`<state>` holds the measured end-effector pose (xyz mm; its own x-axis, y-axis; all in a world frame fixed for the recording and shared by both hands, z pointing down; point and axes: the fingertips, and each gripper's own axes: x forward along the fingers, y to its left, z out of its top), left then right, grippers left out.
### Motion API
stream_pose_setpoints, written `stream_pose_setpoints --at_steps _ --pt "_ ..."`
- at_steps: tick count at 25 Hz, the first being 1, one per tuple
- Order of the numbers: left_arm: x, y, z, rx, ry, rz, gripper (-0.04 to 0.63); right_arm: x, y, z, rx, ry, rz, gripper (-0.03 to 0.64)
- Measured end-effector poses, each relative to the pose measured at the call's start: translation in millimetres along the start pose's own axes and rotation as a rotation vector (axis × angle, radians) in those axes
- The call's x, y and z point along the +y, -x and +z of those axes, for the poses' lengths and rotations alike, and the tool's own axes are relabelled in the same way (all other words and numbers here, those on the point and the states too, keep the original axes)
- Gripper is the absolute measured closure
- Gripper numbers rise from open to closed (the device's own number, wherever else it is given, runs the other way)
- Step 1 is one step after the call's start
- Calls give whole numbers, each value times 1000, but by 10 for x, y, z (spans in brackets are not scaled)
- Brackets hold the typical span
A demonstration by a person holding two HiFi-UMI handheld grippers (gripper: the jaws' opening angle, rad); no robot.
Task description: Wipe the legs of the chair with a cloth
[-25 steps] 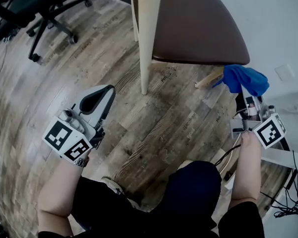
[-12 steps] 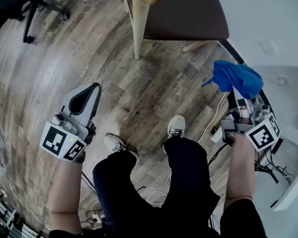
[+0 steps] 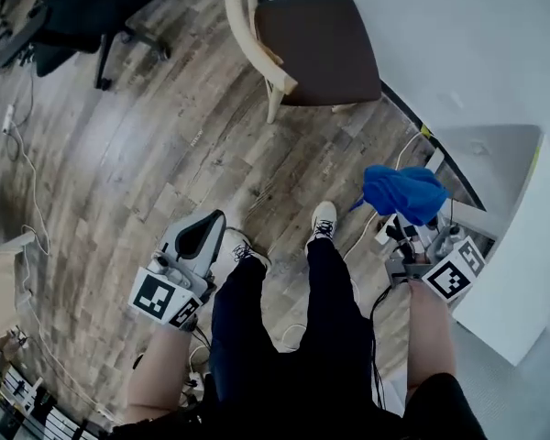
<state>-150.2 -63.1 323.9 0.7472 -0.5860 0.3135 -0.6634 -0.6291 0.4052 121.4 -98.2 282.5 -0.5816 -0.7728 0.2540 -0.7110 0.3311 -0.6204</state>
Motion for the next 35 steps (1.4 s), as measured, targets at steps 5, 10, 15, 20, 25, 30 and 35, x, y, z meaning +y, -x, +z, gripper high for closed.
stream_pose_setpoints --at_steps 5,10,15,20,25,30,35 --pt "-487 646 748 22 -64 -62 597 987 383 392 -29 31 2 551" --pt "-940 1078 1186 39 -111 -134 597 1672 897 662 -110 2 0 551" --pt "-1376 1231 1303 7 -78 -124 597 1972 1396 699 -127 -1 31 551" --pt "-2002 1169 1260 -32 -37 -89 598 2005 1885 702 -98 4 109 551" --pt "-2717 1029 1218 -94 13 -82 598 1996 2448 673 -60 -14 167 551" --pt "-3342 915 1103 -98 -3 -112 597 2022 2869 536 -28 -25 212 551" --pt "-3690 931 1066 -110 -23 -123 598 2119 3179 440 -19 -35 238 551"
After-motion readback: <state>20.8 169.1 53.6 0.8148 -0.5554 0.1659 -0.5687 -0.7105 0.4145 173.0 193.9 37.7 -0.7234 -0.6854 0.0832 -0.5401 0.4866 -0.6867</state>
